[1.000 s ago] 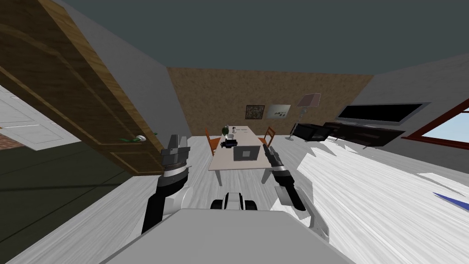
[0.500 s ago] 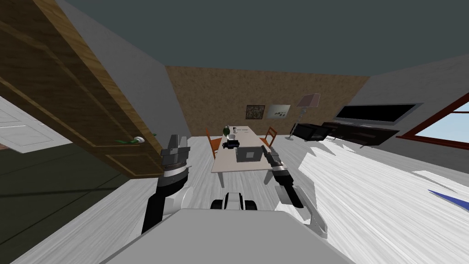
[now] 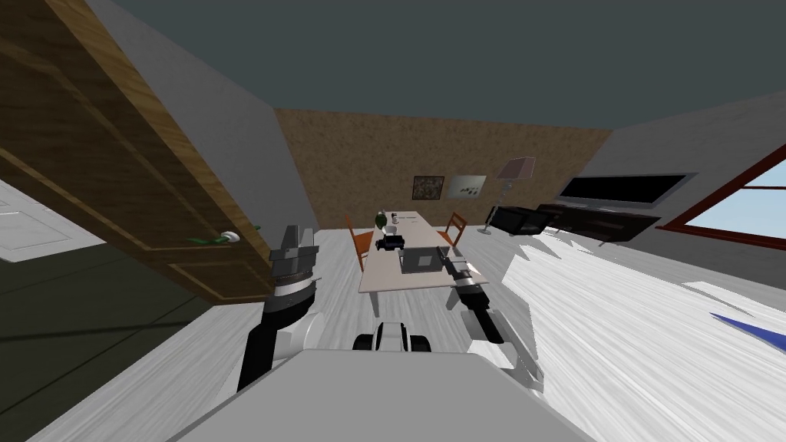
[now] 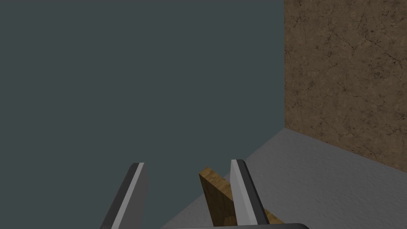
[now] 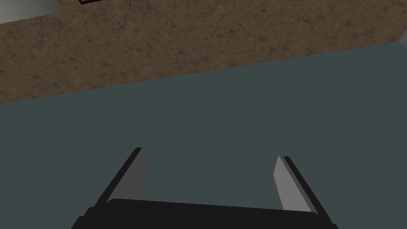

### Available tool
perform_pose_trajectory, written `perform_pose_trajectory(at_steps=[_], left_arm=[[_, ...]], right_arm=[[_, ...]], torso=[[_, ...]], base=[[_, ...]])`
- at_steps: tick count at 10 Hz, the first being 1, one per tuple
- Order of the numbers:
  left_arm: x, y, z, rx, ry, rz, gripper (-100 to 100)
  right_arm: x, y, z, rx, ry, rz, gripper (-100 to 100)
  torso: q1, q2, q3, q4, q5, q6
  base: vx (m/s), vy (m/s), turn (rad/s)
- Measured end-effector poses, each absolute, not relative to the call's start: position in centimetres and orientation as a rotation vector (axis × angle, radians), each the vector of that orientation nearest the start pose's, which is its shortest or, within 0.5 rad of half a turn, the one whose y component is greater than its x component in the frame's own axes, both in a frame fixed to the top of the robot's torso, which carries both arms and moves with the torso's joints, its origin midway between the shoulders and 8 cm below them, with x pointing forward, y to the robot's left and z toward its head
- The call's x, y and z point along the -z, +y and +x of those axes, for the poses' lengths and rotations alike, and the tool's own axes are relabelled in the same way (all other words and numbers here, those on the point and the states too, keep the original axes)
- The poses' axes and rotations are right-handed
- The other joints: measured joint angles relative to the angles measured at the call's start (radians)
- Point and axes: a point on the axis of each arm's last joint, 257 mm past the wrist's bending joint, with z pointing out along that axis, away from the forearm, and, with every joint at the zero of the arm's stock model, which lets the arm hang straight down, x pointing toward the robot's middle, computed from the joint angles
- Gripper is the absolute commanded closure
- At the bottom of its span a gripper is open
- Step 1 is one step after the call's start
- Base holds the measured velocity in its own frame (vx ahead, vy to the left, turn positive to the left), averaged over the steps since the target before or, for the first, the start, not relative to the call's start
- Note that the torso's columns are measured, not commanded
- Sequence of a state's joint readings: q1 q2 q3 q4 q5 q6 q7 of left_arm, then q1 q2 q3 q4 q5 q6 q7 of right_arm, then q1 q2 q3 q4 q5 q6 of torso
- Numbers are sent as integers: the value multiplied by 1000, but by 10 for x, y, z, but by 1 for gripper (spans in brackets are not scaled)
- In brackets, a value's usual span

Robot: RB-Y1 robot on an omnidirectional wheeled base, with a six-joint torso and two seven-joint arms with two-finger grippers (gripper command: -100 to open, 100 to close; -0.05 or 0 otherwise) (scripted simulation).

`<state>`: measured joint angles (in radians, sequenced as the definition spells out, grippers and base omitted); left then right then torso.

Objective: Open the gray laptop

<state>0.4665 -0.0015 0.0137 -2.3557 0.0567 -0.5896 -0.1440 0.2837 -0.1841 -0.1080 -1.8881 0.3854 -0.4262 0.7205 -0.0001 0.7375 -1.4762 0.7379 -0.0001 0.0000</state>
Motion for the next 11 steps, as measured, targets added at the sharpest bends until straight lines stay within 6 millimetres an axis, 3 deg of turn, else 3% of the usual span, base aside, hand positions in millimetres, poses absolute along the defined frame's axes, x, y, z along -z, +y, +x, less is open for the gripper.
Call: perform_pose_trajectory(at_steps=[11], left_arm=[[-83,280,309,1238,467,-490,0]], right_arm=[[149,-302,467,77,1259,-216,-100]], torso=[[0,1,0,0,0,0]], base=[[28,110,-33]])
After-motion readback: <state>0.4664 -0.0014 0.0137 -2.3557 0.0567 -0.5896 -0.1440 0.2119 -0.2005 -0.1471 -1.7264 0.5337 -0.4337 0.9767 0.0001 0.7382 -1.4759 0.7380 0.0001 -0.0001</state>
